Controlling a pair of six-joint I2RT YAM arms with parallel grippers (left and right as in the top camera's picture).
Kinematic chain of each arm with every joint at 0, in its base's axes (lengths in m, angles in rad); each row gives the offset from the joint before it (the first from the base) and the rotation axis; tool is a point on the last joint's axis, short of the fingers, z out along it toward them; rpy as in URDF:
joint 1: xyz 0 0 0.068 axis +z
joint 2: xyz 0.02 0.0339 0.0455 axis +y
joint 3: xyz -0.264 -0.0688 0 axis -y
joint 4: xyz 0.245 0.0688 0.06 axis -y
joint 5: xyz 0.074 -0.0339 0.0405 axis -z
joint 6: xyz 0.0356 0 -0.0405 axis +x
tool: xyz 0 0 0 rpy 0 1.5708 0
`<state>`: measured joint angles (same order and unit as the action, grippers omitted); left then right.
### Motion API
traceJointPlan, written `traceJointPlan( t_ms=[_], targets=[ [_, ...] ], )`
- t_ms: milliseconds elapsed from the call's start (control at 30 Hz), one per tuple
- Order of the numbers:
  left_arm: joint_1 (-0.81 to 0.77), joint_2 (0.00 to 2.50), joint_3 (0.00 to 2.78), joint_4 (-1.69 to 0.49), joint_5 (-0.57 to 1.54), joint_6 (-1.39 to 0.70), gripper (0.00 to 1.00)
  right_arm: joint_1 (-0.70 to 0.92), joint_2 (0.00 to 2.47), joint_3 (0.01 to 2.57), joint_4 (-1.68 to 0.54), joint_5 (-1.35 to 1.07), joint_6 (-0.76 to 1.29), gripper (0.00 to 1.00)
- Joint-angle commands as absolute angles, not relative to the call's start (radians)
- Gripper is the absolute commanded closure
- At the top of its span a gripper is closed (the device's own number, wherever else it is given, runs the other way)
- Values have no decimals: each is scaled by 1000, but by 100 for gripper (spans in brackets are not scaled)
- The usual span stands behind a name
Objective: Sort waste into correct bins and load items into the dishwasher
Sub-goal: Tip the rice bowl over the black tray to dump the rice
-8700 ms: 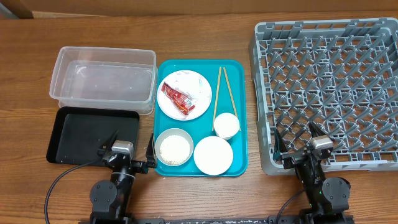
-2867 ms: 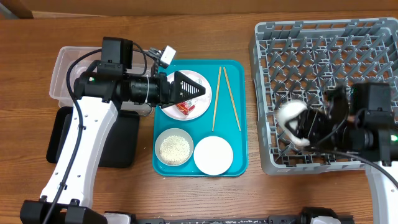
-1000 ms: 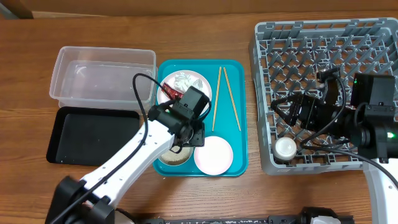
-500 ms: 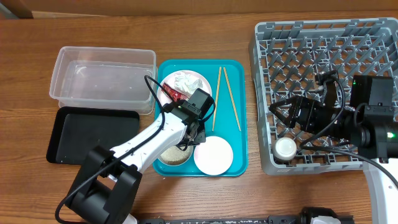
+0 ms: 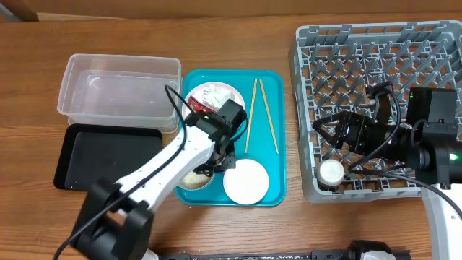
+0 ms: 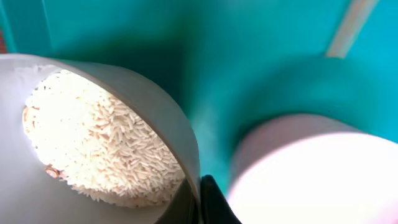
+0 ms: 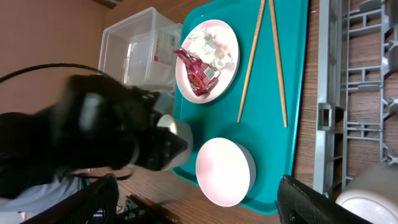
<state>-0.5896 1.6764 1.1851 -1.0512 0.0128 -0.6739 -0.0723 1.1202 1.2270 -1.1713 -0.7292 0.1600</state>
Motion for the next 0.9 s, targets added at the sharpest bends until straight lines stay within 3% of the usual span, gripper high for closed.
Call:
traceJointPlan(
  t_ms=[0,100,300,433,700,867],
  targets=[
    [-522,1513,1266,-1057,107,-585,96,-72,1116,1250,-1168,-741,152,17],
    [-389,1428,1266,-1074,208,-519,96,-72,1116,1250,-1168,-730,152,17],
    [93,1423,1253,-1145,720,-167,96,-72,1116,1250,-1168,-727,152,17],
    [316,1486,1207,-1199,948,27,96,-72,1116,1250,-1168,-727,152,16],
    [578,1669,1163,-1335,1250,371,96,-72,1116,1250,-1167,-727,152,16],
    [694,1734,1163,-1384,1329,445,96,-72,1116,1250,-1168,-727,152,16]
  ],
)
